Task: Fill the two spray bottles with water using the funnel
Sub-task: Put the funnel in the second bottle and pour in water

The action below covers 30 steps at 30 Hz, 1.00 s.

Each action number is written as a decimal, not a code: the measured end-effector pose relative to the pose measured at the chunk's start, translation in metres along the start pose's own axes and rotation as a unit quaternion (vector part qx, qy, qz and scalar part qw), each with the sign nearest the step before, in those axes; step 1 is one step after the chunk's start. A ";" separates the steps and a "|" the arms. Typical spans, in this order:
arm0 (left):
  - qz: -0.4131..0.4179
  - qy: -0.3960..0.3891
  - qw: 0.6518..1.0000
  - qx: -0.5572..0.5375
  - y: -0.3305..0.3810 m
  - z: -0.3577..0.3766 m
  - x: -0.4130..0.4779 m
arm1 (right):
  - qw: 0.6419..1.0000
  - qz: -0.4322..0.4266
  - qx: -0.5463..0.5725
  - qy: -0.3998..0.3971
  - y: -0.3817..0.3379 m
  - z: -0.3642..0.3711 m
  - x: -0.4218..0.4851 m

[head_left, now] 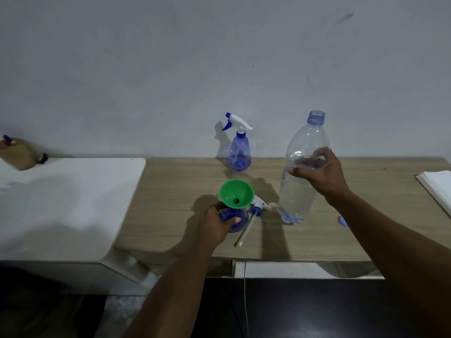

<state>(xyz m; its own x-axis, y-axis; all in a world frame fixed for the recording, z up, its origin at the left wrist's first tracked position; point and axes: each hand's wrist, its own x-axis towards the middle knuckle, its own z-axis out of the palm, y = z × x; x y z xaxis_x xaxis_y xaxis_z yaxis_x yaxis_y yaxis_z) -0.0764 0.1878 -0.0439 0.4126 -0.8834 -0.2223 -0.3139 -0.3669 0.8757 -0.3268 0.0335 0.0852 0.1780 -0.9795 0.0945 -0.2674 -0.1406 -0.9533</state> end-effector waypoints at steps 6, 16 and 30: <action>0.011 0.008 0.999 -0.047 -0.044 0.014 0.028 | 0.978 -0.027 -0.129 -0.162 -0.030 -0.006 0.008; 0.014 0.007 1.000 -0.011 -0.009 0.003 0.005 | 0.893 -0.076 -0.335 -0.289 -0.045 -0.016 0.003; 0.010 0.015 1.000 -0.001 -0.008 0.003 0.004 | 0.759 -0.150 -0.545 -0.324 -0.059 -0.008 0.002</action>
<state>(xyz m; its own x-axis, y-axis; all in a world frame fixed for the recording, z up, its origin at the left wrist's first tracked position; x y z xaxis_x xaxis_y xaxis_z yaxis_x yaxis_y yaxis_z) -0.0749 0.1864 -0.0527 0.4315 -0.8813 -0.1927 -0.3206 -0.3495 0.8804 -0.3181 0.0383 0.1442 0.7190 -0.6535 -0.2366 -0.6848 -0.7243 -0.0807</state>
